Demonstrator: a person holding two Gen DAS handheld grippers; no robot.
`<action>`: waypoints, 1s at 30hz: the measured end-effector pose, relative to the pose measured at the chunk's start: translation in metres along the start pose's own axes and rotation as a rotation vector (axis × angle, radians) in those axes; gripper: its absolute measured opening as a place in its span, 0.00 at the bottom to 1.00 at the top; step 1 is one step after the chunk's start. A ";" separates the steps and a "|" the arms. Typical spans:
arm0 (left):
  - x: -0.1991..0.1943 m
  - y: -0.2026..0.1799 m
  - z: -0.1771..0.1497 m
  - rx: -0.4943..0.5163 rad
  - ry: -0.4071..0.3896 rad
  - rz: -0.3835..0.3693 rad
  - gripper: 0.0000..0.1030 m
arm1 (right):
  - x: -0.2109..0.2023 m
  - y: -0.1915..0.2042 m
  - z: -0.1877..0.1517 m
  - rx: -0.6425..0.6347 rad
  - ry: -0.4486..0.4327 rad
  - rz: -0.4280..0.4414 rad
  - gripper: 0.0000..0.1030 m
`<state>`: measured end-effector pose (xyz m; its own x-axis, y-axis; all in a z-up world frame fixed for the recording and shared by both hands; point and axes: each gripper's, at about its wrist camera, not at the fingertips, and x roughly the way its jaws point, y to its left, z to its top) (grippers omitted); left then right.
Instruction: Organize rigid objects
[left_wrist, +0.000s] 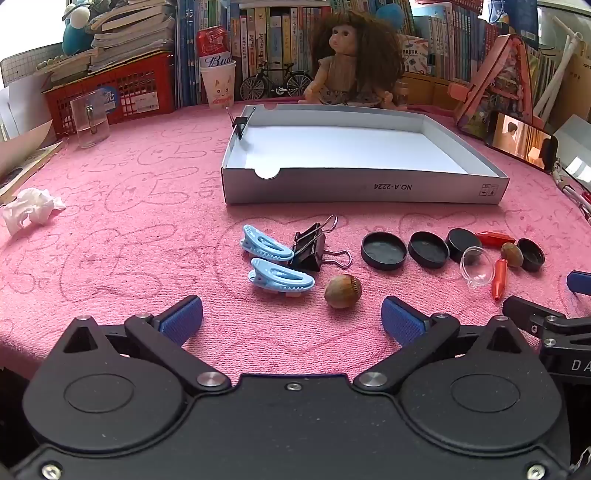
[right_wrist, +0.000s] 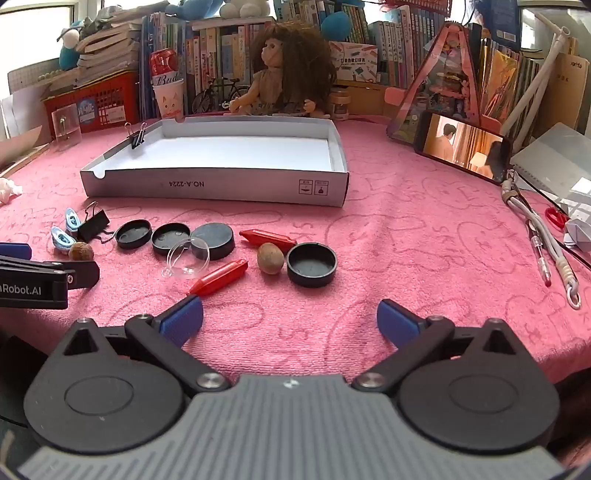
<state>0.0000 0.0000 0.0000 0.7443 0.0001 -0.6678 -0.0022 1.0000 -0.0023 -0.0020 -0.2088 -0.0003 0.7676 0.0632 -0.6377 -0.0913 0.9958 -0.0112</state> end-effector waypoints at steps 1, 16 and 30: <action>0.000 0.000 0.000 0.001 0.002 0.001 1.00 | 0.000 0.000 0.000 0.000 0.007 0.001 1.00; 0.000 0.000 0.000 0.004 -0.003 0.003 1.00 | 0.000 0.000 0.001 -0.002 0.008 0.001 1.00; 0.000 0.000 0.000 0.004 -0.003 0.004 1.00 | 0.000 -0.001 0.000 -0.004 0.006 0.004 1.00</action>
<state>0.0000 -0.0001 -0.0001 0.7464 0.0040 -0.6655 -0.0022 1.0000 0.0035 -0.0016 -0.2094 -0.0004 0.7635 0.0672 -0.6423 -0.0971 0.9952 -0.0113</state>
